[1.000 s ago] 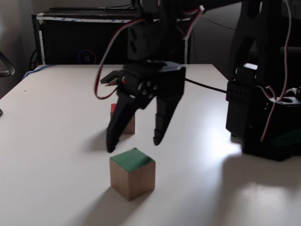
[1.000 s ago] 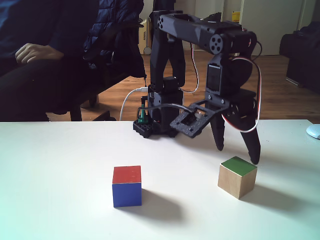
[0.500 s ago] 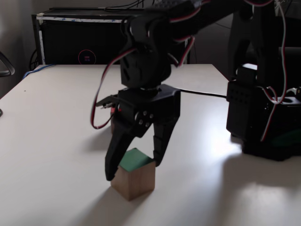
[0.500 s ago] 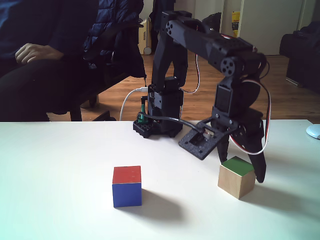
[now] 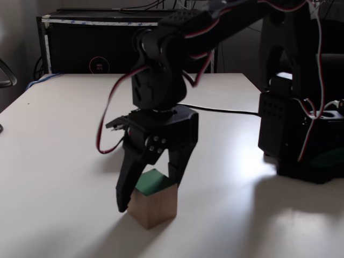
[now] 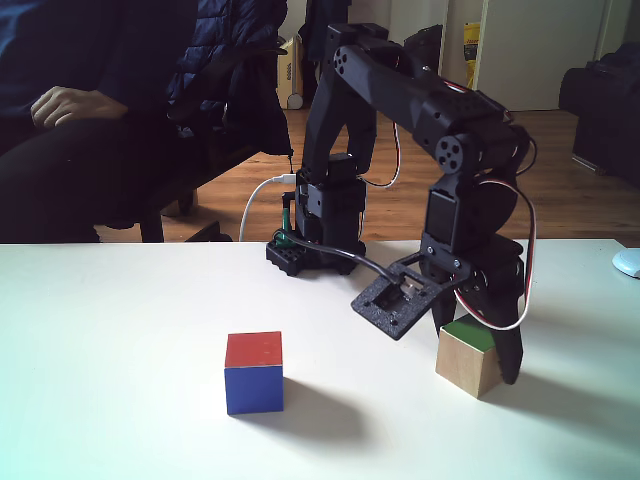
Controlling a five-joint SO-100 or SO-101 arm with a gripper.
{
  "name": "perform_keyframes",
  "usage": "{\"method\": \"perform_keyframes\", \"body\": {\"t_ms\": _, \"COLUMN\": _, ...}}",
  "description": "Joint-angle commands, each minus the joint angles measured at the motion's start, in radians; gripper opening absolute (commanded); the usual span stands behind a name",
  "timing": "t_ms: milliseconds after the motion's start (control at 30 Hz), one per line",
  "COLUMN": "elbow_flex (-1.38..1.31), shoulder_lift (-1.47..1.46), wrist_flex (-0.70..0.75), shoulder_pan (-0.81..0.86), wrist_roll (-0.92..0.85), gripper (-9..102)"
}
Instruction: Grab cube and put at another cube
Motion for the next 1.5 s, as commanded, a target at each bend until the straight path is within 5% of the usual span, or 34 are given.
{"method": "perform_keyframes", "body": {"t_ms": 0, "elbow_flex": -0.015, "shoulder_lift": 0.008, "wrist_flex": -0.021, "shoulder_pan": -0.003, "wrist_roll": 0.005, "gripper": 34}}
{"method": "perform_keyframes", "body": {"t_ms": 333, "elbow_flex": 0.0, "shoulder_lift": 0.029, "wrist_flex": -0.04, "shoulder_pan": 0.008, "wrist_roll": 0.018, "gripper": 16}}
{"method": "perform_keyframes", "body": {"t_ms": 733, "elbow_flex": 0.003, "shoulder_lift": 0.232, "wrist_flex": 0.038, "shoulder_pan": 0.054, "wrist_roll": 0.043, "gripper": 14}}
{"method": "perform_keyframes", "body": {"t_ms": 1467, "elbow_flex": 0.101, "shoulder_lift": 0.624, "wrist_flex": 0.192, "shoulder_pan": 0.58, "wrist_roll": -0.112, "gripper": 15}}
